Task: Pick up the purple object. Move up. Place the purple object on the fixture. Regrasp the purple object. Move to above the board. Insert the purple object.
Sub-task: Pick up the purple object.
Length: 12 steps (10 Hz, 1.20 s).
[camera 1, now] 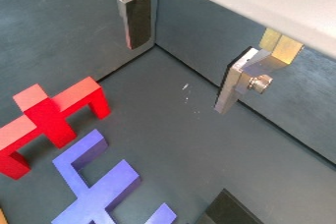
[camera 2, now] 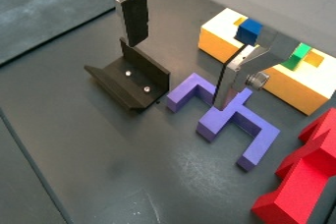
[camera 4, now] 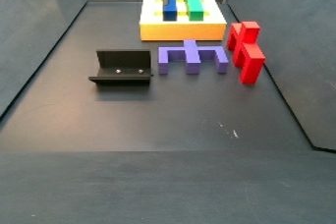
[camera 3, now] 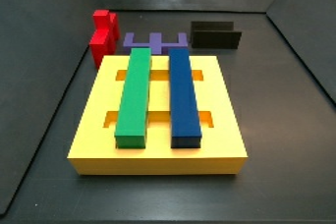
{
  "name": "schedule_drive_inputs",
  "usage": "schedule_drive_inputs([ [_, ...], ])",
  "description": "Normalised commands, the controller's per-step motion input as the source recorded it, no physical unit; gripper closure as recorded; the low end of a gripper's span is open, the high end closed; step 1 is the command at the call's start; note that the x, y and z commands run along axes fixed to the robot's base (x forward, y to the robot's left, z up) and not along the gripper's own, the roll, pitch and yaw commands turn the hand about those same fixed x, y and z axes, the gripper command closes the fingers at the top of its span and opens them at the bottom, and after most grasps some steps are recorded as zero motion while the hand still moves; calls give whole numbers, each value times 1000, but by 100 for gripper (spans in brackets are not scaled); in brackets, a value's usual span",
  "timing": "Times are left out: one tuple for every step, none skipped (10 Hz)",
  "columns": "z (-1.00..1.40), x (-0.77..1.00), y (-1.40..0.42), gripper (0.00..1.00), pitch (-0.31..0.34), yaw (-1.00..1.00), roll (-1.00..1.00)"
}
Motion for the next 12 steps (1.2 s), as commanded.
schedule_drive_inputs([
  [-29,0,0,0,0,0,0],
  [-83,0,-37,0,-4,0,0],
  [-140,0,-166,0,-29,0,0],
  [-180,46,-277,0,-20,0,1],
  [-211,23,-351,0,-40,0,29],
  [-229,0,-374,0,-53,0,37],
  [-223,0,-303,0,-89,0,26],
  [-226,0,-317,0,-81,0,31],
  [-217,0,-391,0,-61,17,39],
  [-206,51,-440,0,-39,60,41],
  [-214,51,-449,0,-43,74,37],
  [-234,57,-437,0,-49,74,24],
])
